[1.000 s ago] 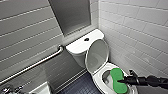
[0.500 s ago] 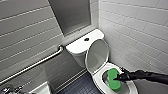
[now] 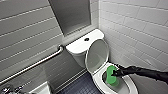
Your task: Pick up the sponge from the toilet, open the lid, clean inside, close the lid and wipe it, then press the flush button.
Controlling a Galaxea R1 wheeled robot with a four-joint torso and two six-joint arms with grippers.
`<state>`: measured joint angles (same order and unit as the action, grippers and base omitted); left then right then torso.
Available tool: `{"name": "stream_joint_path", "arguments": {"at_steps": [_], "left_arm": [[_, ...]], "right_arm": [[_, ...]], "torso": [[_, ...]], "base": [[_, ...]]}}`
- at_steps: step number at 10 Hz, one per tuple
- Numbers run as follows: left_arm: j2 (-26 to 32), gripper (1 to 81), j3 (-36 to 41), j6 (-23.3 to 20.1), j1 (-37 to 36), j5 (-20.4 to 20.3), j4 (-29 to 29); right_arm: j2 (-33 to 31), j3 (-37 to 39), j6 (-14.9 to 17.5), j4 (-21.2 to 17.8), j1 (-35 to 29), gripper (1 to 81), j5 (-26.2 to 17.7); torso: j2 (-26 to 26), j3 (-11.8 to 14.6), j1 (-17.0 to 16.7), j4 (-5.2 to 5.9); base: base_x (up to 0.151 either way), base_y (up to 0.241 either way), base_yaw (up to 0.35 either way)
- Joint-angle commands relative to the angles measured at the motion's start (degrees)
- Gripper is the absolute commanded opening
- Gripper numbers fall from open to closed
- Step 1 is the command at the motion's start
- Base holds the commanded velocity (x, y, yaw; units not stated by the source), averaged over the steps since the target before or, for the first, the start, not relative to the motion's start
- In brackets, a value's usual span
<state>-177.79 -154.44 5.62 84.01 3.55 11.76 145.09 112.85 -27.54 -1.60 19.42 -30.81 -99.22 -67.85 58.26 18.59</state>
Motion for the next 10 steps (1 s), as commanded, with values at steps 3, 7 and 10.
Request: {"name": "stream_joint_path", "arguments": {"at_steps": [3, 7, 10], "left_arm": [[0.15, 81.1, 0.19, -0.43, 0.86, 4.89, -0.43], [0.24, 81.1, 0.19, -0.43, 0.86, 4.89, -0.34], [0.15, 81.1, 0.19, -0.43, 0.94, 4.98, -0.51]], "right_arm": [[2.6, 5.27, -0.41, 0.63, -8.38, 1.0, 7.6], [-6.0, 0.01, -0.59, -0.07, -0.12, 1.0, 21.05], [-13.75, -7.13, -0.5, 0.01, 2.95, 1.0, 24.65]], "torso": [[0.0, 0.0, 0.0, 0.0], [0.0, 0.0, 0.0, 0.0], [0.0, 0.0, 0.0, 0.0]], "base": [[0.0, 0.0, 0.0], [0.0, 0.0, 0.0], [0.0, 0.0, 0.0]]}}
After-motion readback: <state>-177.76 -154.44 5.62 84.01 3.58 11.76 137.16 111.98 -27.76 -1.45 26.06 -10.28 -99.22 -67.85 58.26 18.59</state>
